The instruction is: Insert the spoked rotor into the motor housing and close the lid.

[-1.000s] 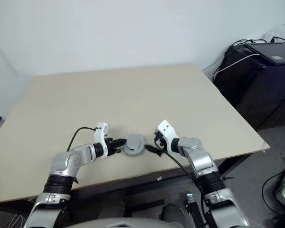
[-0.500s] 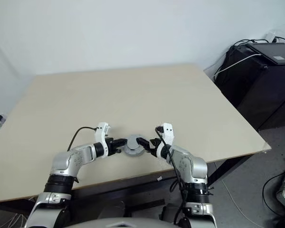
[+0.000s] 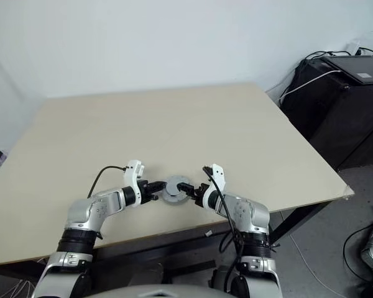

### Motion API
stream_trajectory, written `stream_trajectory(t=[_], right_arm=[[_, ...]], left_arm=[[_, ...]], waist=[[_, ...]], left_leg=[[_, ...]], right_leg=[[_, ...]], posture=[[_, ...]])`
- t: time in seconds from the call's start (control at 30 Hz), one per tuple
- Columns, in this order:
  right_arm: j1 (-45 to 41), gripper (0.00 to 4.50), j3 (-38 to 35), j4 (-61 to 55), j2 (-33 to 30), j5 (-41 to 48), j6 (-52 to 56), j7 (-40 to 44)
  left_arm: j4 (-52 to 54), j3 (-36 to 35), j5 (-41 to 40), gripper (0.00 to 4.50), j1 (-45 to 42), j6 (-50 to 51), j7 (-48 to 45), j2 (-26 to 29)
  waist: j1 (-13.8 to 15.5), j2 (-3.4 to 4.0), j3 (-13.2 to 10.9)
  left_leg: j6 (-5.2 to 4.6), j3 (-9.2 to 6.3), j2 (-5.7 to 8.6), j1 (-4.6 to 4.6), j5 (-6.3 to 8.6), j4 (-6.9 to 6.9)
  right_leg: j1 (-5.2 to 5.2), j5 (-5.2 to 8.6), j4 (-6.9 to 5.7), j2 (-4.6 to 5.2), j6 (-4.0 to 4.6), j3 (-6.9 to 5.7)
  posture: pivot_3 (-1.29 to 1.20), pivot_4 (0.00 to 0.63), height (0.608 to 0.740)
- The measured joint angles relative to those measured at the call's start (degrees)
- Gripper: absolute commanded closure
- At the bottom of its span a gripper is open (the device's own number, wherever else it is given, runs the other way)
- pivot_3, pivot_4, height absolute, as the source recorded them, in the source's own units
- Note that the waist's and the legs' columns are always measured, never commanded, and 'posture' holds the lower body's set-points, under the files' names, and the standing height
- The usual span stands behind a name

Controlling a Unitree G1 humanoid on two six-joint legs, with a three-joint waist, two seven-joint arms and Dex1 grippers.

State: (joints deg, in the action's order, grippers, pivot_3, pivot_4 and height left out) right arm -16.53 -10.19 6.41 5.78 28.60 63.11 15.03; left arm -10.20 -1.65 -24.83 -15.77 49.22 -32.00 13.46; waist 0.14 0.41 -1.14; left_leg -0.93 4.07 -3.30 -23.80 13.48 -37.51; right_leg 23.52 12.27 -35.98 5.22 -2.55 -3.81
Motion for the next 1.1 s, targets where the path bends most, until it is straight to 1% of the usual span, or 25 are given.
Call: stream_trajectory(t=[0.37,0.6,0.8,1.1], right_arm=[[-0.7,0.03,-0.3,1.2,0.5,2.7,4.3,-0.5],[-1.3,0.03,-7.4,2.7,1.5,8.6,10.9,-1.2],[-2.7,0.03,-11.5,2.7,3.4,10.4,11.2,-3.0],[-2.7,0.03,-10.8,2.3,3.5,11.3,13.9,-4.2]], left_arm=[[0.4,0.0,0.0,4.5,0.4,-0.1,0.0,0.1],[1.0,-0.1,0.1,4.5,0.7,-0.2,0.4,0.1],[1.3,-0.7,0.1,4.5,1.3,-0.3,0.8,0.4],[1.4,-1.0,0.2,4.5,1.5,-0.3,0.8,0.4]], waist=[[-0.3,0.0,0.0],[-0.8,0.02,0.0],[-0.8,0.02,0.0],[-1.0,0.02,0.0]], left_leg=[[-0.04,-0.02,0.0,0.0,0.0,0.01],[-0.05,-0.08,-0.01,-0.01,-0.01,0.03],[-0.05,-0.15,0.0,0.0,-0.01,0.07],[-0.06,-0.17,-0.01,0.01,-0.01,0.08]], right_leg=[[-0.01,0.0,0.0,-0.01,0.0,0.01],[0.03,-0.01,0.0,-0.03,0.0,0.02],[0.02,0.0,0.0,-0.04,0.0,0.04],[0.03,0.0,0.0,-0.07,0.0,0.06]], posture=[[0.0,0.0,0.74],[0.0,0.0,0.74],[0.0,0.0,0.74],[0.0,0.0,0.74]])
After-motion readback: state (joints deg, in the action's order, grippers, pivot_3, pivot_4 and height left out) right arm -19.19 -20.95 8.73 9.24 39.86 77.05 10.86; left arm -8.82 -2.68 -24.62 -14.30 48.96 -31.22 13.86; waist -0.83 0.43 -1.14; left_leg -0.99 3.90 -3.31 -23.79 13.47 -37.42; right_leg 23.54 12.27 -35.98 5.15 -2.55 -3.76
